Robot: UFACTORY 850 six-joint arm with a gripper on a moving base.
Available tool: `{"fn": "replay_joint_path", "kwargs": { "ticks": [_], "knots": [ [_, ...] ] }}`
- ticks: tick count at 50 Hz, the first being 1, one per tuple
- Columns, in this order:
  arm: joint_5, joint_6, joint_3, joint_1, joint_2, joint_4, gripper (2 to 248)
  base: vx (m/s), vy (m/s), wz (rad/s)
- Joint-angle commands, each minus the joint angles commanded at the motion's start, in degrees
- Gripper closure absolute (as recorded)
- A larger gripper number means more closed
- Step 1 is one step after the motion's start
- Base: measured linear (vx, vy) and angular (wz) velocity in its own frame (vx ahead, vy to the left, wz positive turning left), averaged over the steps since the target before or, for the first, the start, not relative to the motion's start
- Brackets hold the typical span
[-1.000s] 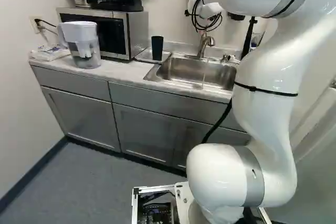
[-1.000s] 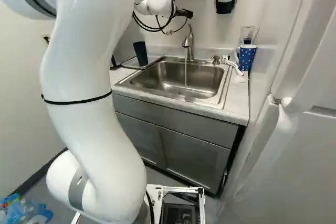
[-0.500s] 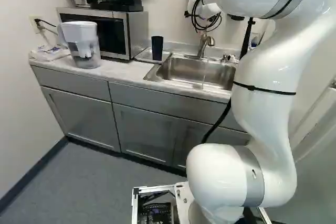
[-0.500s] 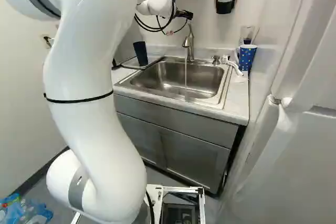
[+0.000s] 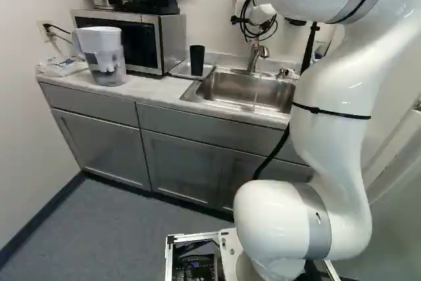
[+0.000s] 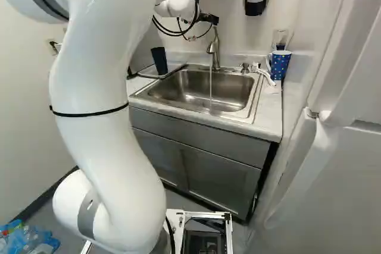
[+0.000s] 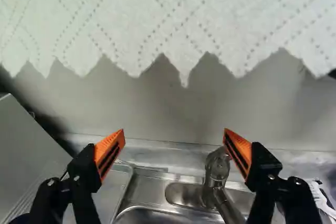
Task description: Rinse the cup and place it in the tray
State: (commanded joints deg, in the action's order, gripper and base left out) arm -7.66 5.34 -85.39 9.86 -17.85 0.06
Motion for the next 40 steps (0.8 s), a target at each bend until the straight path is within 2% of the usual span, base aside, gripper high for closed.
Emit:
{"fn": "replay_joint_path", "kwargs": {
  "ticks": [40],
  "knots": [
    [0.39,0.0,0.0,0.0,0.0,0.0,3,0.0,0.0,0.0]
  ]
}}
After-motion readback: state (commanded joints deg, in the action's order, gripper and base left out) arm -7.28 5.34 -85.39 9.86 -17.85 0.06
